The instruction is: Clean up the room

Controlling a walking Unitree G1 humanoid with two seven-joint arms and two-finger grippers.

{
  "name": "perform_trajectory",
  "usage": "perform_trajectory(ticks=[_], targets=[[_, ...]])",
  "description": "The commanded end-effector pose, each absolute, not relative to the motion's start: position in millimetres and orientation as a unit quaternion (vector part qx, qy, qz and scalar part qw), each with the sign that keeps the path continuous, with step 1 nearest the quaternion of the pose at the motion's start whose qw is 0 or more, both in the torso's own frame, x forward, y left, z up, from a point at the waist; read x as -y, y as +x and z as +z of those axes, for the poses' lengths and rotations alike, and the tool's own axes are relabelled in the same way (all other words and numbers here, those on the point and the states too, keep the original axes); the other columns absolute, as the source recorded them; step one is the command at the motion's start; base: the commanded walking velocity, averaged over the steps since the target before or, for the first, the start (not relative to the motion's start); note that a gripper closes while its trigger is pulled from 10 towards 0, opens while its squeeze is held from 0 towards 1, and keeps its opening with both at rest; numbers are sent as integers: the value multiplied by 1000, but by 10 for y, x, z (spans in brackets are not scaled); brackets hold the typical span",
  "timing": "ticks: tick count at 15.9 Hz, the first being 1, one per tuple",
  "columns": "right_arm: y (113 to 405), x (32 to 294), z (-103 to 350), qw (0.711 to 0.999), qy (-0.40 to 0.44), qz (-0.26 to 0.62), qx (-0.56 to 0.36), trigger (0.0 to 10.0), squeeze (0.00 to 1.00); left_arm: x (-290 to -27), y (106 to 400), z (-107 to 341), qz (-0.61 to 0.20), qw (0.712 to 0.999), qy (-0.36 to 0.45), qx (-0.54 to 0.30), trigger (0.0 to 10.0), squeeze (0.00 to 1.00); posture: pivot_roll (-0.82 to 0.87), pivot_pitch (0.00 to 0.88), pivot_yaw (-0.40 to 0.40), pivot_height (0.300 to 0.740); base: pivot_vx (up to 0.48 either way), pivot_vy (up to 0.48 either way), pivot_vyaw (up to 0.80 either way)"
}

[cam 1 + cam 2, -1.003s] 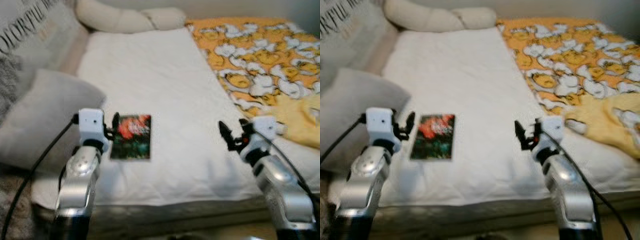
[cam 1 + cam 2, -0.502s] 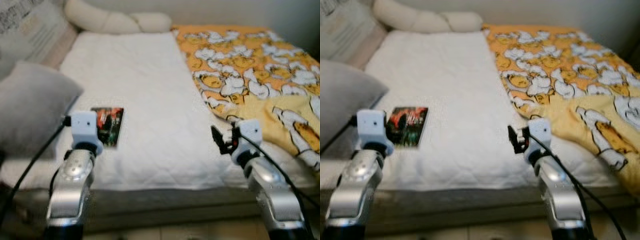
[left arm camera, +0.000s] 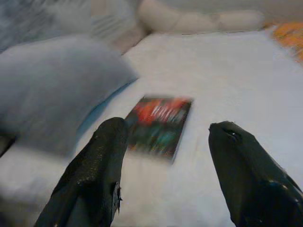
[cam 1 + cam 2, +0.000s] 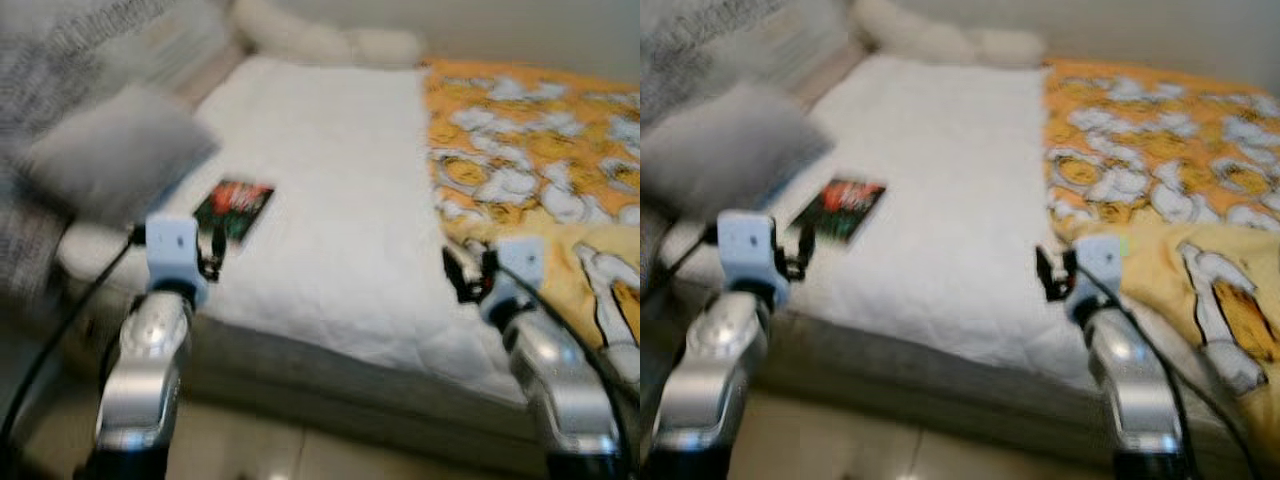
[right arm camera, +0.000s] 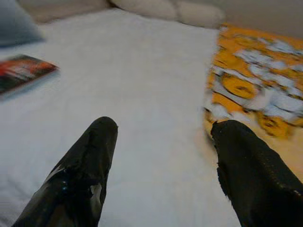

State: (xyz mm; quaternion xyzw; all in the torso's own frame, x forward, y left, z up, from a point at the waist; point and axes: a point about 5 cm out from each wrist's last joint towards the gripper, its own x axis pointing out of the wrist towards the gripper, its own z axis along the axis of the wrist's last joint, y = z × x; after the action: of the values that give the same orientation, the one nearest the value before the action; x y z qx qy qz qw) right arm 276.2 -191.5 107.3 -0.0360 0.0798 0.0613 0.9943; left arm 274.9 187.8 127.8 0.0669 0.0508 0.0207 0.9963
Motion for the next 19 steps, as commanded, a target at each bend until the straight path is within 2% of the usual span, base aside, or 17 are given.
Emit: perform_trajectory(ticks=[1, 5, 12, 14, 19], targets=[[2772, 1986, 1121, 995, -43, 49, -70, 10000, 0, -1839, 2776, 1330, 14, 997, 68, -43, 10000, 455, -77, 0, 7, 740, 0, -480, 800], [2762, 2020, 1114, 996, -44, 42, -68, 10000, 0, -1813, 2765, 1331, 11, 997, 69, -45, 10000, 459, -76, 0, 8, 740, 0, -480, 727], [2656, 1888, 1010, 995, -18, 45, -88, 10000, 0, -1817, 2746, 1316, 5, 996, 73, -51, 10000, 463, -84, 0, 12, 740, 0, -480, 0], [2629, 1853, 987, 995, 11, 38, -91, 10000, 0, -1813, 2753, 1316, 3, 996, 74, -52, 10000, 463, -85, 0, 15, 740, 0, -480, -800], [2623, 1813, 994, 995, 9, 39, -87, 10000, 0, -1807, 2735, 1310, -2, 996, 78, -53, 10000, 467, -80, 0, 10, 740, 0, -480, -791]])
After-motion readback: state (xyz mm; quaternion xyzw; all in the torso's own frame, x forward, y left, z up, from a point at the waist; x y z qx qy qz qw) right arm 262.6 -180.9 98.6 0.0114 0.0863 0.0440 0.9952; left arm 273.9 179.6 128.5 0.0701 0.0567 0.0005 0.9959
